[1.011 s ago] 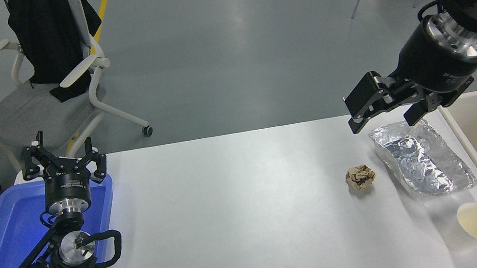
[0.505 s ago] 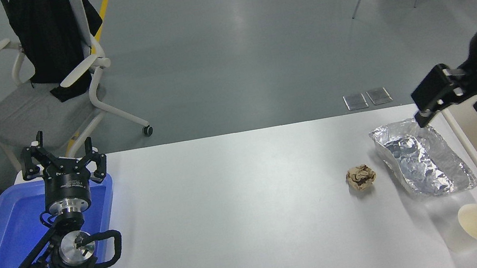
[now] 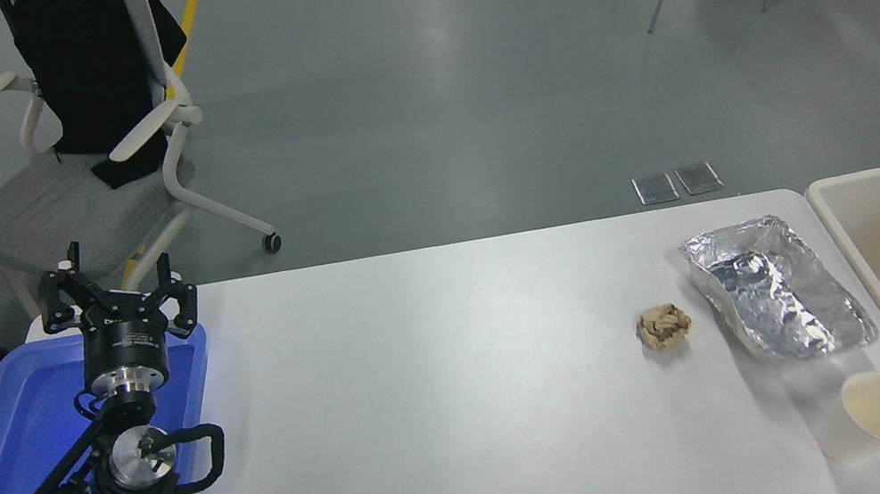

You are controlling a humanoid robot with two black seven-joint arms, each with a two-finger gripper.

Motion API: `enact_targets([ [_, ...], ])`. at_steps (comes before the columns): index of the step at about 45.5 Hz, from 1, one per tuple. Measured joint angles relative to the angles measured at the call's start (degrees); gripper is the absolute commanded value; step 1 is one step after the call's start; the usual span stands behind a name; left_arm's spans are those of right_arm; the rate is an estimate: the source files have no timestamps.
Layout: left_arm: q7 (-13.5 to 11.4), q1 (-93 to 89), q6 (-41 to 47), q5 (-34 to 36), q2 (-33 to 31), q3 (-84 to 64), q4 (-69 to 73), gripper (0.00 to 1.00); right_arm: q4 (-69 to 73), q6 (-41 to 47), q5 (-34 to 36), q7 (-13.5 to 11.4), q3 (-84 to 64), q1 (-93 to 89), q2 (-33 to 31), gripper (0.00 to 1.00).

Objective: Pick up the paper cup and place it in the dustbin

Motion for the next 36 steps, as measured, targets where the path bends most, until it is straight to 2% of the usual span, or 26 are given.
enact_targets([
  [18, 0.0, -0.01, 0.0, 0.01, -0.03, 0.01, -0.03, 0.99, -8.23, -5.78, -2.03, -0.01, 18.54, -25.74, -1.96, 1.0],
  [36, -0.05, -0.02, 0.0, 0.01, -0.03, 0.01, -0.04, 0.99, -15.59, -8.75, -2.49, 0.13, 28.67, -41.75, 0.64, 1.0],
])
